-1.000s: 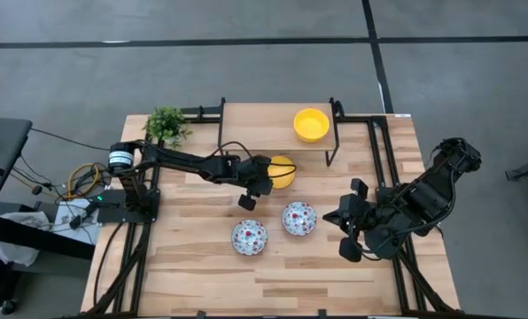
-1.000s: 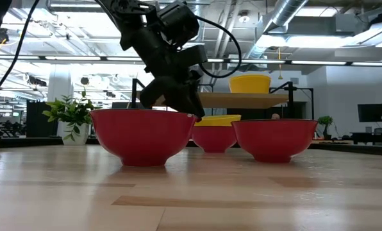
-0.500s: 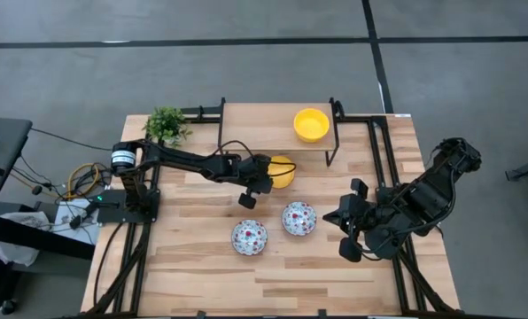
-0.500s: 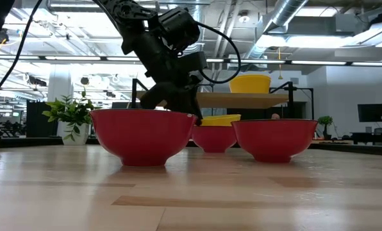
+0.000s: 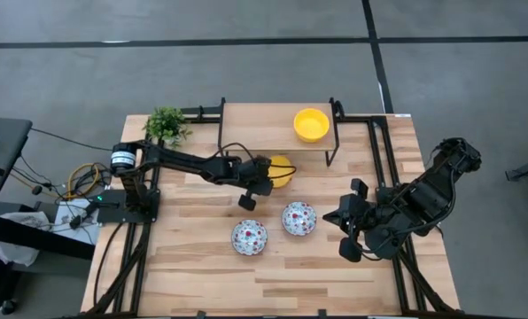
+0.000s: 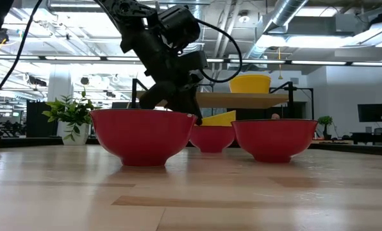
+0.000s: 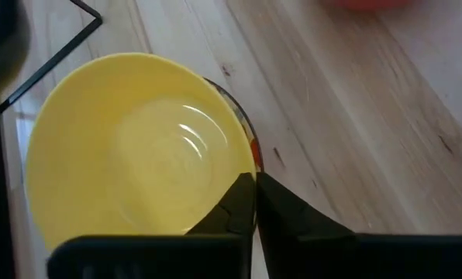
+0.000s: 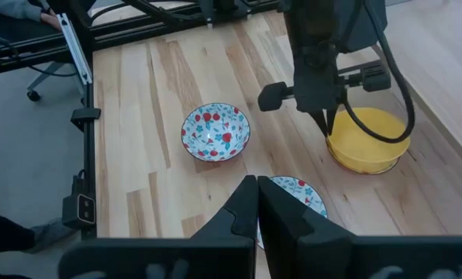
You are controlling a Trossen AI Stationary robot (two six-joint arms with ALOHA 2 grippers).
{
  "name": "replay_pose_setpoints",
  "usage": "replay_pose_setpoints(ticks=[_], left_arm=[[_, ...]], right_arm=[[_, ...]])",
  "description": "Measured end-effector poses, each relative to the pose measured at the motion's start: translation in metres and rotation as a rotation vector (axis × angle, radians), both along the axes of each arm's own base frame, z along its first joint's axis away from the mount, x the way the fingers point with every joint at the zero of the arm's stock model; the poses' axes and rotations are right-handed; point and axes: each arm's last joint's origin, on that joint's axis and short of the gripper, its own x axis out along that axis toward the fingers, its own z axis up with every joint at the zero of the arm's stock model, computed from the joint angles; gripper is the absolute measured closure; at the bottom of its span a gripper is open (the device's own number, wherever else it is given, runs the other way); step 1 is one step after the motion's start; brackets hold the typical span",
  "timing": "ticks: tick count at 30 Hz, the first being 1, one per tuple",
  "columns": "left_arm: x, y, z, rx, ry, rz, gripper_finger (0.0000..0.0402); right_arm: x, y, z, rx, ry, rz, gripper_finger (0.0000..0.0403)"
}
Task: Pick & Place Mini bowls
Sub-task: Stack the yellow bowl on the yellow bowl on the shelf
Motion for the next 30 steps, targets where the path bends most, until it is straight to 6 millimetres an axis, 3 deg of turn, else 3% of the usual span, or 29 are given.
replay_pose_setpoints(ticks=[4,16,23,30], left_arm=[[-0.002,-0.004,0.009,0.006,-0.023,-0.008,0.0394],[-0.022,-0.01,0.06,0.009,-0.124,-0.012,0.0393],[-0.044,-0.037,0.089,-0.021,-0.143,-0.114,0.0394],[-0.071,-0.065,0.111,-0.06,-0.129,-0.305,0.0393]], right_arm=[[0.0,0.0,0.0,-0.001,0.0,0.0,0.0401],[0.0,0.0,0.0,-0.001,0.0,0.0,0.0401],[0.006,-0.008,0.0,-0.011,0.01,-0.017,0.0401],[0.022,-0.031,-0.002,-0.011,0.098,0.042,0.0401]])
